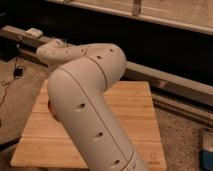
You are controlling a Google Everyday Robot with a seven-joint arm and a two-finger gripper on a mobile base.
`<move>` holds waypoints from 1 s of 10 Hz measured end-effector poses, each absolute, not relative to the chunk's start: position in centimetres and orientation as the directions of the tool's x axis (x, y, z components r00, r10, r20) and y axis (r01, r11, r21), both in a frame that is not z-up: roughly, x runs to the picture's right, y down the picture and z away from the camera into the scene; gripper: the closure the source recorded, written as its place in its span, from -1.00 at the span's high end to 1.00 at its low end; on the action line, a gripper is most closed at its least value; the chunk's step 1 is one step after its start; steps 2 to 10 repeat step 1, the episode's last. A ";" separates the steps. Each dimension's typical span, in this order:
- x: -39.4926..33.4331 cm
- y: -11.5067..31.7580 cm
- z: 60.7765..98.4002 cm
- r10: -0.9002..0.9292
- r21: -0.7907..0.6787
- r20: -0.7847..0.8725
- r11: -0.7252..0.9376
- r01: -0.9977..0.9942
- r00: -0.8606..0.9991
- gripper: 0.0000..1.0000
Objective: Place the bottle in the ceramic bowl
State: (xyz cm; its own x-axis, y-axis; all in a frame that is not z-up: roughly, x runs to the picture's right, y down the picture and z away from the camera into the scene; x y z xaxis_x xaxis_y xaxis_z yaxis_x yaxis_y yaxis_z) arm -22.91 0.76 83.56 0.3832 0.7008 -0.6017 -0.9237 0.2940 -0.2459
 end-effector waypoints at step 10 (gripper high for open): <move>-23.0 0.8 83.5 0.700 -0.247 -0.601 0.295 -0.923 0.385 0.34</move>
